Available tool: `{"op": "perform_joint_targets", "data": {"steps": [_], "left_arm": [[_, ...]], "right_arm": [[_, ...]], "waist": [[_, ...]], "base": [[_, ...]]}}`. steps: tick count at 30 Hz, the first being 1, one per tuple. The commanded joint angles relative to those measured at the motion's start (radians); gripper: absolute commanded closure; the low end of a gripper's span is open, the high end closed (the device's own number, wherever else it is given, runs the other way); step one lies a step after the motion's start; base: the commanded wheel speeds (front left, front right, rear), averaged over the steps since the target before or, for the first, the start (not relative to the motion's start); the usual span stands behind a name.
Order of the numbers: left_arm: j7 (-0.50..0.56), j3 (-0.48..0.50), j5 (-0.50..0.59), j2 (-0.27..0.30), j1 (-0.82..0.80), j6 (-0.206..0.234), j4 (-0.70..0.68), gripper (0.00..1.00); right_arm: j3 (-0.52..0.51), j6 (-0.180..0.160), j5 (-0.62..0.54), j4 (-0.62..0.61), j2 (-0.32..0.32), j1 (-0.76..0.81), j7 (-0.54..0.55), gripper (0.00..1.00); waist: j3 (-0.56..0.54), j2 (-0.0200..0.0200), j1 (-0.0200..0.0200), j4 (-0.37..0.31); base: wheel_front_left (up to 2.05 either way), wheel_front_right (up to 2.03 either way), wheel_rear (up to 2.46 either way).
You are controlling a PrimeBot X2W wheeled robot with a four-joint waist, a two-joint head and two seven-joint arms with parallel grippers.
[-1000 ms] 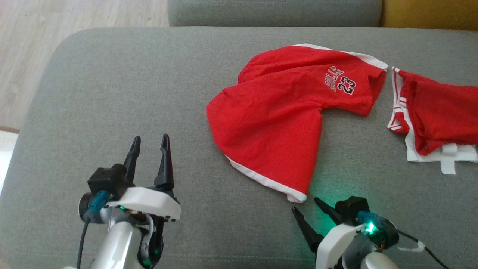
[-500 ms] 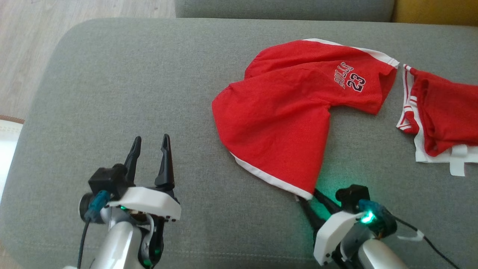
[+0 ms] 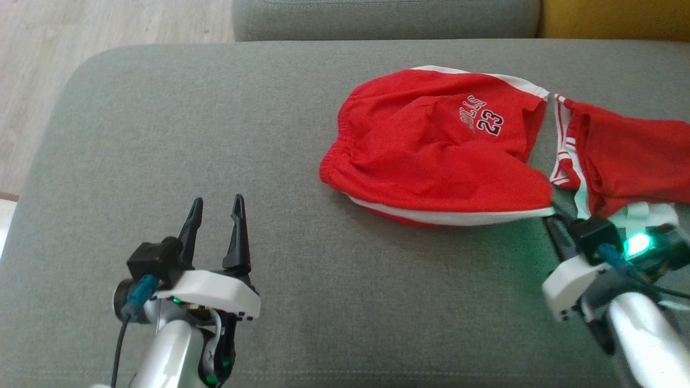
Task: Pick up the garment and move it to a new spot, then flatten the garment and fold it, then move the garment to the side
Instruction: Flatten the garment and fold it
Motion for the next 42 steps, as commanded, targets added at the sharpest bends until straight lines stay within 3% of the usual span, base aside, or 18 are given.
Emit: {"op": "perform_joint_targets", "data": {"steps": [1, 8, 15, 16, 17, 18, 29, 36, 42], "left_arm": [[-0.005, 0.034, 0.006, 0.008, -0.037, -0.002, -0.033, 0.00], [-0.005, 0.026, -0.002, 0.008, -0.045, -0.002, -0.034, 0.00], [-0.005, 0.014, -0.012, 0.008, -0.046, 0.000, -0.033, 0.00], [-0.005, 0.013, -0.013, 0.008, -0.047, -0.001, -0.032, 0.00], [-0.005, 0.012, -0.014, 0.008, -0.047, -0.001, -0.030, 0.00], [-0.005, 0.011, -0.013, 0.008, -0.047, -0.002, -0.028, 0.00], [-0.005, 0.015, -0.010, 0.008, -0.043, -0.003, -0.026, 0.00], [-0.005, 0.011, -0.006, 0.008, -0.044, -0.006, -0.027, 0.00], [-0.005, 0.007, -0.005, 0.008, -0.045, -0.007, -0.024, 0.00]], "right_arm": [[0.012, 0.003, -0.031, -0.052, -0.039, -0.037, 0.007, 1.00], [-0.007, 0.003, -0.151, -0.132, -0.162, -0.027, 0.061, 1.00], [-0.122, 0.003, -0.211, -0.104, -0.152, 0.029, 0.135, 1.00], [-0.140, 0.003, -0.214, -0.100, -0.138, 0.038, 0.146, 0.83], [-0.154, 0.003, -0.214, -0.097, -0.124, 0.047, 0.152, 0.22], [-0.170, 0.003, -0.209, -0.095, -0.108, 0.053, 0.156, 0.00], [-0.240, 0.003, -0.203, -0.216, 0.056, 0.093, 0.056, 0.00], [-0.164, 0.003, -0.154, -0.286, 0.137, 0.122, -0.036, 0.00], [-0.045, 0.003, -0.080, -0.266, 0.145, 0.112, -0.055, 0.00]], "waist": [[-0.002, 0.0000, 0.0000, -0.007], [0.003, 0.0000, 0.0000, -0.014], [0.008, 0.0000, 0.0000, -0.007], [0.008, 0.0000, 0.0000, -0.006], [0.007, 0.0000, 0.0000, -0.005], [0.006, 0.0000, 0.0000, -0.005], [-0.006, 0.0000, 0.0000, -0.006], [-0.008, 0.0000, 0.0000, 0.002], [-0.007, 0.0000, 0.0000, 0.013]], "base": [[0.00, 0.00, 0.00], [0.00, 0.00, 0.00], [0.00, 0.00, 0.00], [0.00, 0.00, 0.00], [0.00, 0.00, 0.00], [0.00, 0.00, 0.00], [0.00, 0.00, 0.00], [0.00, 0.00, 0.00], [0.00, 0.00, 0.00]]}}
